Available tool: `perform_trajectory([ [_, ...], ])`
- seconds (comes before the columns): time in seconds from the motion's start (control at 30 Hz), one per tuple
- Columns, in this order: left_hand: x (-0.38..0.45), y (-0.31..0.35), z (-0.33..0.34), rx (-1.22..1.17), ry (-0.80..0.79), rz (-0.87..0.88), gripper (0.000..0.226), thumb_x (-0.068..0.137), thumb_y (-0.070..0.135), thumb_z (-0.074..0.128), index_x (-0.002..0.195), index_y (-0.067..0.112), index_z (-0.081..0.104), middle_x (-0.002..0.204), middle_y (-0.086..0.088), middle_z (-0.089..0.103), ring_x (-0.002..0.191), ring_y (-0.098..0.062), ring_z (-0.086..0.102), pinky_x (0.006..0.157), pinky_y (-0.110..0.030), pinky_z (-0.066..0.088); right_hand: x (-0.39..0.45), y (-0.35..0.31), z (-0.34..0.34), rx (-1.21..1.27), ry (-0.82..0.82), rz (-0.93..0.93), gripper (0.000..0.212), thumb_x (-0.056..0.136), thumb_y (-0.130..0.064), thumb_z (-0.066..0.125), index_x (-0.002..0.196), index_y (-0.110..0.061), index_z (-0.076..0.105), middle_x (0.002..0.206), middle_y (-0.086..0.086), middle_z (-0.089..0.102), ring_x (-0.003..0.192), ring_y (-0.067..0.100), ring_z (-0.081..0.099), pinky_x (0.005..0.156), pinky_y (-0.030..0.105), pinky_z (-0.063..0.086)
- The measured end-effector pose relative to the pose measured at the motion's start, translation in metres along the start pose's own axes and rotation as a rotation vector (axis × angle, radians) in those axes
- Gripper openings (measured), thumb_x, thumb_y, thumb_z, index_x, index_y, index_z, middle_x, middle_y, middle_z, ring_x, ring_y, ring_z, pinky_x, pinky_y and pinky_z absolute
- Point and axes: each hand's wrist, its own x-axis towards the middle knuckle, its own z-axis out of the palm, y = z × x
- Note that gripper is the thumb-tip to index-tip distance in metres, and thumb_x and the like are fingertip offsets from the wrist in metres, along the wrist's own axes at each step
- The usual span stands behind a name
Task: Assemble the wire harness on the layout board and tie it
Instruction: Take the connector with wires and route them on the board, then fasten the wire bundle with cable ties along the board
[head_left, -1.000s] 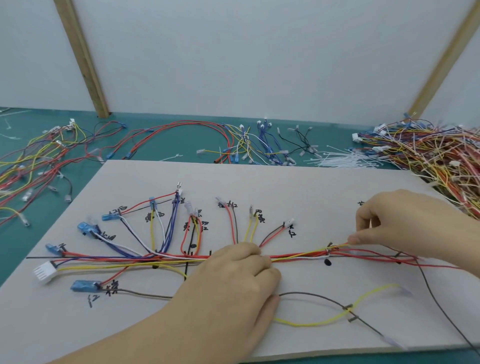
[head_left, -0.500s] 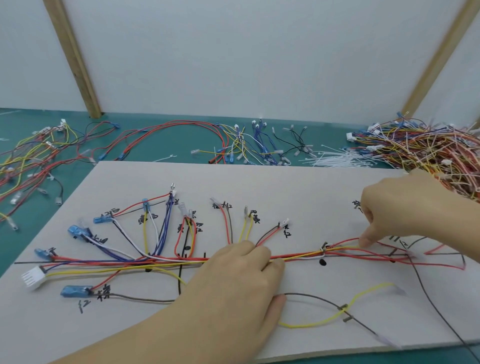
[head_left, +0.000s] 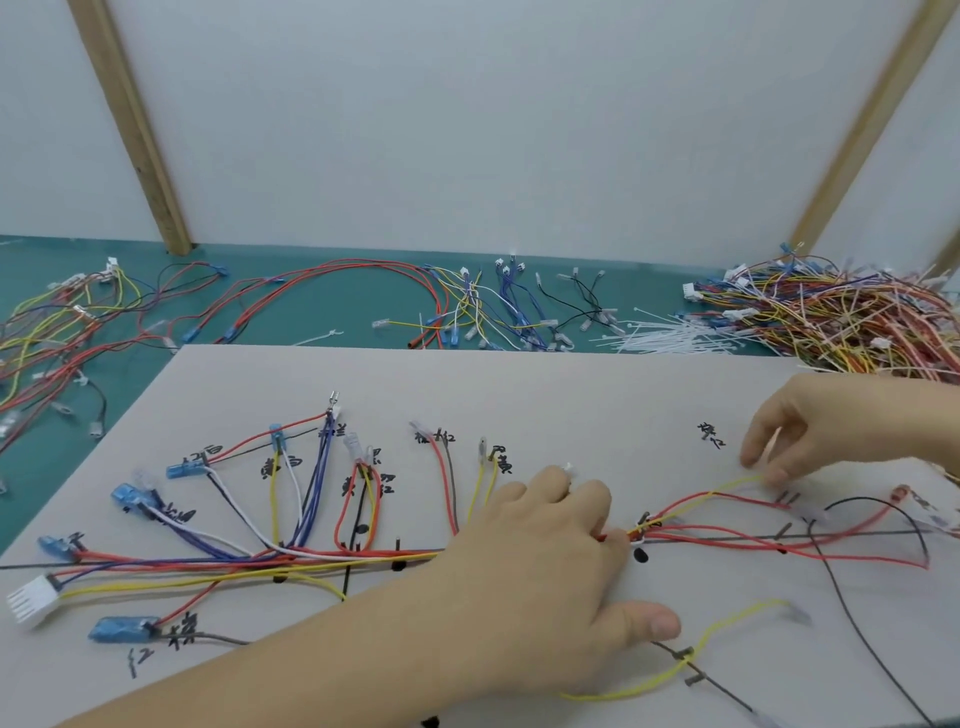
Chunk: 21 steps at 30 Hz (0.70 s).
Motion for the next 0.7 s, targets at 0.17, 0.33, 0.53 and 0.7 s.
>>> perform_trajectory([
  [0.17,0.005,0.001,0.002,-0.079,0.060,-0.015,0.076,0.079,0.060,0.012,0.133,0.018,0.043,0.111,0.001,0.037,0.106,-0.018,0.029,0.088,-0.027,0.022,0.034,-0.012,-0.034,-0.119,0.046,0.115,0.024,0.085,-0.016,0.063,0.088,-0.039,0.064,0.093,-0.006,0.070,0.085,0.011,0.064,0.067,0.024,0.052],
  [0.33,0.004,0.001,0.010,-0.044,0.121,-0.102,0.060,0.078,0.060,0.015,0.093,0.042,0.070,0.075,0.020,0.058,0.068,-0.001,0.058,0.061,-0.009,0.043,0.117,-0.027,-0.039,-0.116,0.597,0.070,0.040,0.088,0.004,0.042,0.113,-0.019,0.065,0.121,0.010,0.061,0.106,0.026,0.058,0.085,0.032,0.047],
  [0.53,0.011,0.001,0.025,-0.032,0.236,-0.112,0.061,0.087,0.056,0.012,0.094,0.042,0.071,0.072,0.020,0.063,0.061,-0.004,0.059,0.055,-0.010,0.042,0.162,-0.022,-0.019,-0.200,0.643,0.074,0.042,0.089,0.001,0.045,0.118,-0.024,0.061,0.127,0.012,0.058,0.112,0.031,0.055,0.087,0.038,0.046],
  [0.7,0.010,0.001,0.019,-0.026,0.246,-0.150,0.075,0.095,0.045,-0.005,0.097,0.041,0.070,0.078,0.021,0.064,0.064,-0.004,0.060,0.058,-0.012,0.042,0.162,-0.016,-0.023,-0.216,0.705,0.048,0.024,0.084,0.000,0.054,0.097,-0.017,0.067,0.107,0.012,0.065,0.097,0.032,0.060,0.080,0.035,0.048],
])
